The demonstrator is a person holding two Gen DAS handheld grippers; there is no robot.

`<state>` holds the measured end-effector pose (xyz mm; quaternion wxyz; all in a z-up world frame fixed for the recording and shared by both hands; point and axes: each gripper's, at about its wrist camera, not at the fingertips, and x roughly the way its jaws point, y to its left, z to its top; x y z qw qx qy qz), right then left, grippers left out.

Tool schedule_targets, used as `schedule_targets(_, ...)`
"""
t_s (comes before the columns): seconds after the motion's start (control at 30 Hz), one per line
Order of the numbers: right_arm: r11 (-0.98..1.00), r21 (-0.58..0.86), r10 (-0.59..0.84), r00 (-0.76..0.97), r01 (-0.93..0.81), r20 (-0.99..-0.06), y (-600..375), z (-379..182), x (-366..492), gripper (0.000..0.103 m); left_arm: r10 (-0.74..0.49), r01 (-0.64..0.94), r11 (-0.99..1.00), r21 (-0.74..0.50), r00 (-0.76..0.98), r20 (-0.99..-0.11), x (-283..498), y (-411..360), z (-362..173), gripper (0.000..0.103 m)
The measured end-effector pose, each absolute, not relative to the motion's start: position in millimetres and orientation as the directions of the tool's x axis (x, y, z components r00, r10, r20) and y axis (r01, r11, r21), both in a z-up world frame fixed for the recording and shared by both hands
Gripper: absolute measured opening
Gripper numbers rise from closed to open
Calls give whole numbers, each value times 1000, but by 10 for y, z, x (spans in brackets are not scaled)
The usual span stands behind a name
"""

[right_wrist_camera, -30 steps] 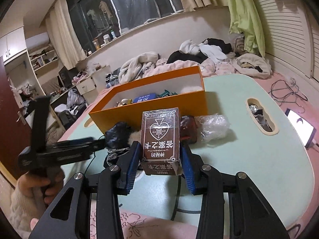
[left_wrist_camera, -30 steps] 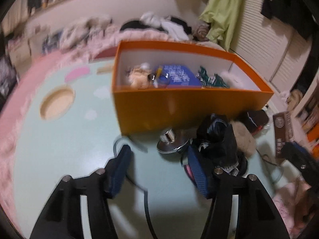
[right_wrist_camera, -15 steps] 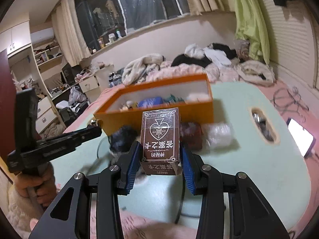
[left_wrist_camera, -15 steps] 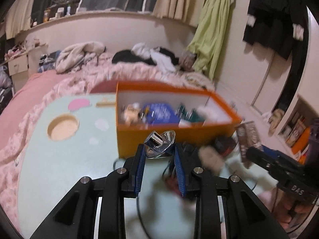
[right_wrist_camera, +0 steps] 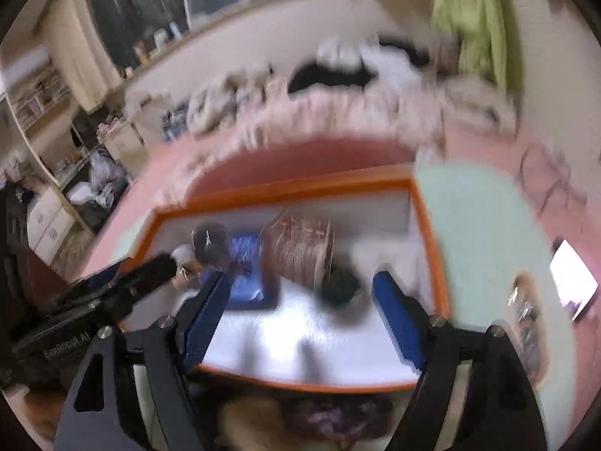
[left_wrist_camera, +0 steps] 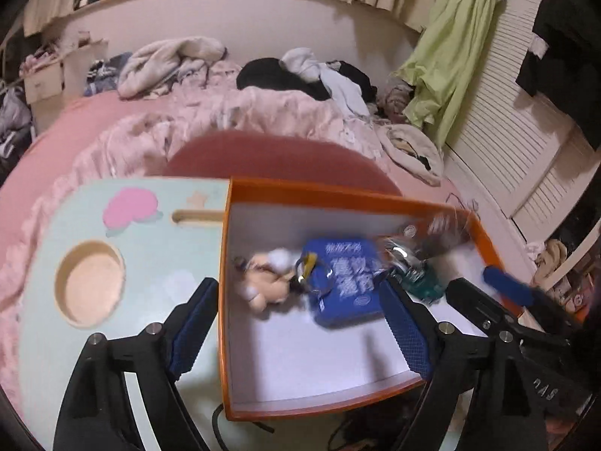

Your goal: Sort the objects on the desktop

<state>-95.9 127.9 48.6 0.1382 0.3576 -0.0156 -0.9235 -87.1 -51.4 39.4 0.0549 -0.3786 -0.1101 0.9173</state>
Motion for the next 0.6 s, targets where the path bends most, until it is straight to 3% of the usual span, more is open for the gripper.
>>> schedule_targets(0.07, -955, 119, -281, -708, 270, -648, 1267, 493, -878, 78, 199, -24, -963, -268, -733, -650, -794, -539, 392, 86)
schedule_targets(0.2, -949, 188, -314, -786, 252, -533, 1453, 702, -565, 78, 184, -26, -960, -278, -807, -561, -477, -633, 587, 86)
schedule_targets(0.37, -946, 177, -324, -821, 272, -469, 1735, 798, -75, 78, 179, -71, -975, -209, -806, -563, -10, -651, 655, 91)
schedule_targets(0.6, -950, 182, -312, -730, 254, -608, 2032, 291, 280, 78, 175, -131, -985, -117, -690, -702, 396, -396, 88, 91)
